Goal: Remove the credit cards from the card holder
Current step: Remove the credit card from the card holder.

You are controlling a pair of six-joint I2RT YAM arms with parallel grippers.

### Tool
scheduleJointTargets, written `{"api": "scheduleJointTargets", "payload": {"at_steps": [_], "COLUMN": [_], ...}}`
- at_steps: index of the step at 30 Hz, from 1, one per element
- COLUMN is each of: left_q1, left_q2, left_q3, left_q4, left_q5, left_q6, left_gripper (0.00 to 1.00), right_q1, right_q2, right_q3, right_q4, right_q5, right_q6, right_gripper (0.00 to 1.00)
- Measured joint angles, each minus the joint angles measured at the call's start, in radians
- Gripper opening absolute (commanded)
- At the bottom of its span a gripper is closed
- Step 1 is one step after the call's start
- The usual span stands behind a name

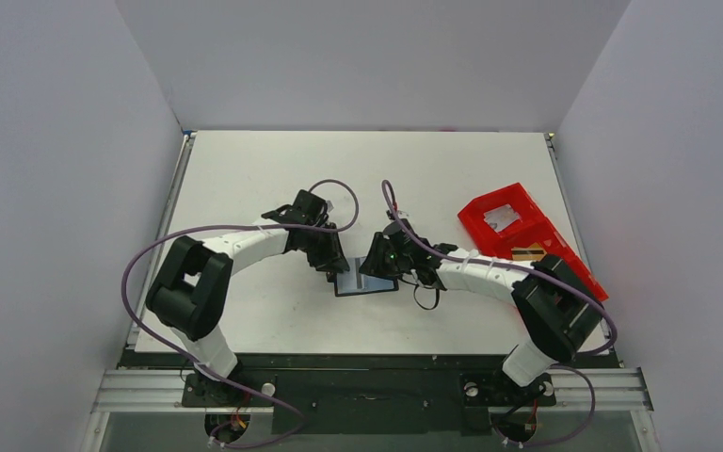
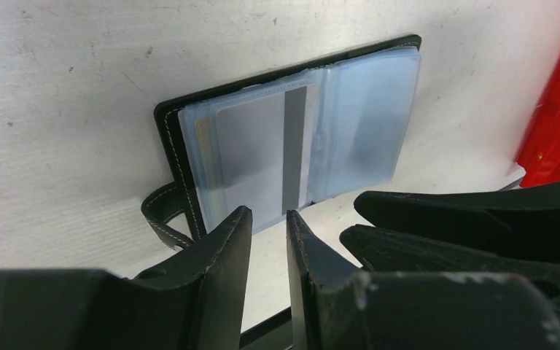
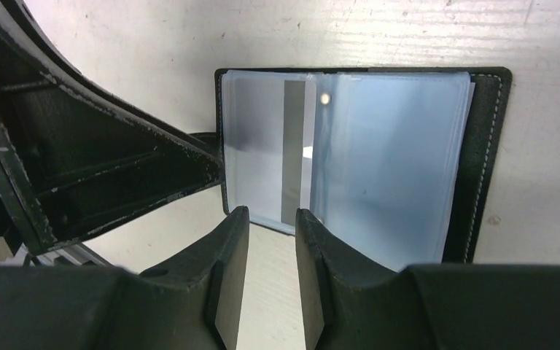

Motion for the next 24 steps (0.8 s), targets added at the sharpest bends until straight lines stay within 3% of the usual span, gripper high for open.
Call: {"api": "scheduleJointTargets", "payload": {"at_steps": [11,24], "left_q1": [0.000,0.000], "left_q2": [0.048,0.091], "left_q3": [0.004,0.044], "left_q4": [-0.011,-0.055], "left_q5": [-0.039,-0.045], "left_q6": [0.023,0.025], "left_gripper": [0.13,0.11], "right_q1": [-0.064,-0.105], "right_q2": [0.090,0.154], "right_q3": [-0.026,-0.027], "right_q4": [0.093,0.137], "right_q5": [-0.109,-0.190], "right_q6": [0.054,0.081], "right_gripper": [0.27,0.27]}}
